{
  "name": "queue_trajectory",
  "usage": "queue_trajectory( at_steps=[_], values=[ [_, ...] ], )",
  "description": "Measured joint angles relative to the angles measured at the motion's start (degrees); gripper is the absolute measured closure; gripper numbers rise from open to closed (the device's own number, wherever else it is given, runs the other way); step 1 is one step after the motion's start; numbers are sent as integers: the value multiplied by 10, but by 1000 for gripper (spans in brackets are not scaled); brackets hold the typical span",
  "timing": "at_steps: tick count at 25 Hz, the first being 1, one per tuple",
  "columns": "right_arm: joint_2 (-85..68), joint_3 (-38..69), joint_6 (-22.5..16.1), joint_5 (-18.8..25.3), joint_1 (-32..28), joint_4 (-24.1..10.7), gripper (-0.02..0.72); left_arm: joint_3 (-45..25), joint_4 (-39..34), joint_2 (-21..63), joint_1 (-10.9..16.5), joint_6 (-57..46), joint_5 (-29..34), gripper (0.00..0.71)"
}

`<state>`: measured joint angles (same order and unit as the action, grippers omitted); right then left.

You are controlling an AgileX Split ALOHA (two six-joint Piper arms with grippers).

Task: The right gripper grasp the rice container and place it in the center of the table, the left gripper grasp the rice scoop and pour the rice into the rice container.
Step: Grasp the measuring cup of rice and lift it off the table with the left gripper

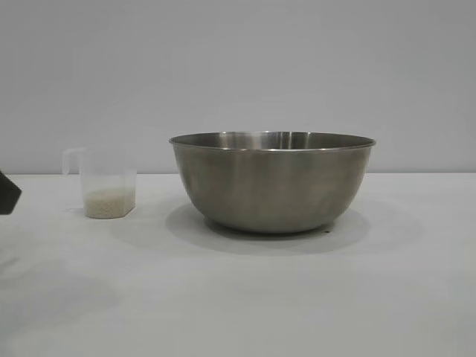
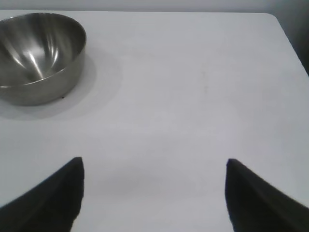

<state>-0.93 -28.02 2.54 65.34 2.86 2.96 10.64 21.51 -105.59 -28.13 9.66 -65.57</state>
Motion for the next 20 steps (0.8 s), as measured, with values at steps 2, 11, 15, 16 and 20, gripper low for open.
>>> queue_trajectory(
  at_steps=[2, 11, 15, 16, 20],
  values=[
    [0, 0, 0, 0, 0, 0, 190, 8, 17, 0, 0, 0, 0, 160],
    [0, 0, 0, 0, 0, 0, 190, 38, 46, -1, 0, 0, 0, 160],
    [0, 0, 0, 0, 0, 0, 190, 47, 63, -4, 0, 0, 0, 160],
    [0, 0, 0, 0, 0, 0, 190, 49, 66, -7, 0, 0, 0, 160],
    [0, 0, 0, 0, 0, 0, 190, 59, 78, -23, 0, -11, 0, 160]
  ],
)
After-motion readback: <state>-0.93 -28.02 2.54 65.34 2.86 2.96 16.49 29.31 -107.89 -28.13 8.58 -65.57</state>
